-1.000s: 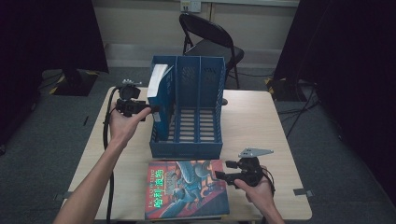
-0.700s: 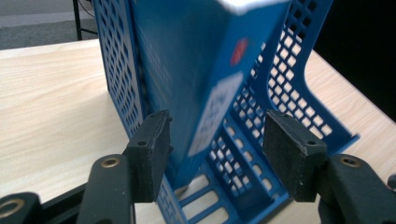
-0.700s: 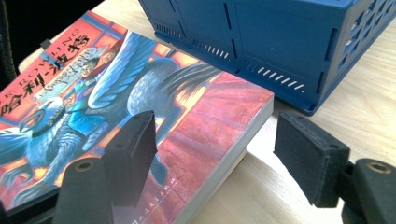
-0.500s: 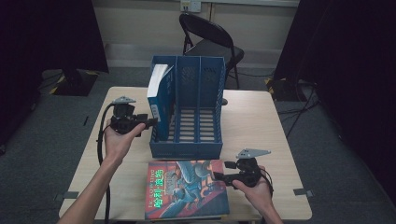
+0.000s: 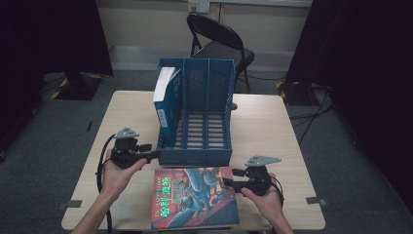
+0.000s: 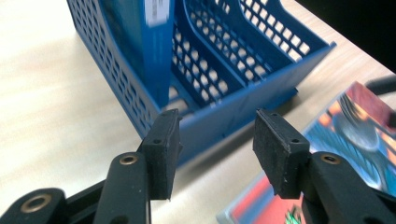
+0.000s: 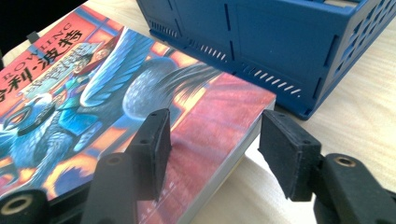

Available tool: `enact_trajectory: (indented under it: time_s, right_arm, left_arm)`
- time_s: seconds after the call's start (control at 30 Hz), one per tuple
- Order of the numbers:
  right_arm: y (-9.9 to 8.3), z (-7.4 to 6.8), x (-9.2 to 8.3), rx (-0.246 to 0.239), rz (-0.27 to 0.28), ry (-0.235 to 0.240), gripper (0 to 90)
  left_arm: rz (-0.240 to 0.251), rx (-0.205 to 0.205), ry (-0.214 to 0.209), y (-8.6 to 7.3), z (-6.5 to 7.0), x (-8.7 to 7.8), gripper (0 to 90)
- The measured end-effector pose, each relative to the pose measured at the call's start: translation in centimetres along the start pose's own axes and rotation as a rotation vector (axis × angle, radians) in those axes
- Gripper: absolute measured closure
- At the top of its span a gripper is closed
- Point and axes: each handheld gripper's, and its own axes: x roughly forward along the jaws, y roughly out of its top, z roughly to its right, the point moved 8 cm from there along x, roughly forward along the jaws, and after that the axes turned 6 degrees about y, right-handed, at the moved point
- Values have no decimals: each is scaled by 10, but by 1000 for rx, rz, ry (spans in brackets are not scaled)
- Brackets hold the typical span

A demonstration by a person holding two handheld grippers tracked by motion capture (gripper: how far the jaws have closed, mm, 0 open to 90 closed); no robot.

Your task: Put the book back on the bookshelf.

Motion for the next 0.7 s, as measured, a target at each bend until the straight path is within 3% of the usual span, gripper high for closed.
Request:
enact_trajectory:
  time_s: [0.13,0.17,0.27,0.3,0.4,0.47,0.57,0.63,0.7]
  right_arm:
    - [4,2,6,-5,2,-17,365]
    - [7,4,9,-10,7,-30,361]
    - [11,6,11,-13,8,-36,359]
    - [12,7,12,-15,9,-38,356]
    - [17,11,19,-21,13,-30,334]
    - [18,11,21,-27,19,-30,333]
    - [18,11,23,-27,24,-21,376]
    - [17,9,23,-39,21,-17,395]
    - [17,9,22,-34,17,-23,404]
  left_arm:
    - [-29,-3,-24,-21,4,-3,521]
    - [-53,6,-47,-31,9,-4,515]
    - [-70,17,-58,-37,13,-5,466]
    - [-73,-6,-87,-42,17,-7,466]
    - [-56,27,-59,-49,22,-10,462]
    - [-65,11,-91,-55,26,-9,455]
    - [-86,32,-64,-63,28,-3,492]
    - [-83,40,-68,-63,29,-1,514]
    - [-69,29,-54,-64,30,0,504]
